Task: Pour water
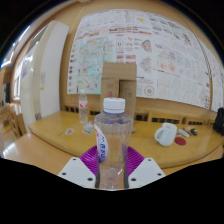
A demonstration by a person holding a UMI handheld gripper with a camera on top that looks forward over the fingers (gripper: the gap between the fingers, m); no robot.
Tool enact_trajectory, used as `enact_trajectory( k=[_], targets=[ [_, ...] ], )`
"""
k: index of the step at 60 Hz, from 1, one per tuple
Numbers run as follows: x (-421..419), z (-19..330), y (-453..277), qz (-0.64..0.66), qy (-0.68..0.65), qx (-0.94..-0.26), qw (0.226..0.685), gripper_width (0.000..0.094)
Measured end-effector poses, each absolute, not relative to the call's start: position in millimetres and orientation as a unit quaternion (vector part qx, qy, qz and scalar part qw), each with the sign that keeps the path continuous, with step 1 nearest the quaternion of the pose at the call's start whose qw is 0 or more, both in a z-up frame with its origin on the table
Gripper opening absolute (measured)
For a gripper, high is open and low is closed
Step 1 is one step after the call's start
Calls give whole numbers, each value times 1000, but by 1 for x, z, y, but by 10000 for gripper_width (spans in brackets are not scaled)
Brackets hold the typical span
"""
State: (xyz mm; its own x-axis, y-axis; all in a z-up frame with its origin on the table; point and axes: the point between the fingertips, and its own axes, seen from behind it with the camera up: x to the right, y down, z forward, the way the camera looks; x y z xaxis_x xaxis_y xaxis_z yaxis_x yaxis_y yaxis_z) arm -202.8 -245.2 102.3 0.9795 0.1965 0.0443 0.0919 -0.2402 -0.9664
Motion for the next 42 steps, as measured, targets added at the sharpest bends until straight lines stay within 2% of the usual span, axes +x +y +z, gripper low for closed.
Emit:
enact_trajectory(
  k=[7, 14, 18, 24, 34, 42],
  targets=[
    [-217, 165, -224, 127, -74, -762, 631, 315],
    [-227, 236, -195, 258, -15, -731, 632, 312],
    [-226, 273, -173, 355, 36, -702, 616, 314],
    [-209, 315, -145, 506, 132, -646, 556, 313],
    [-156, 343, -98, 673, 278, -518, 448, 312],
    [-115, 324, -66, 733, 366, -436, 372, 312]
  ],
)
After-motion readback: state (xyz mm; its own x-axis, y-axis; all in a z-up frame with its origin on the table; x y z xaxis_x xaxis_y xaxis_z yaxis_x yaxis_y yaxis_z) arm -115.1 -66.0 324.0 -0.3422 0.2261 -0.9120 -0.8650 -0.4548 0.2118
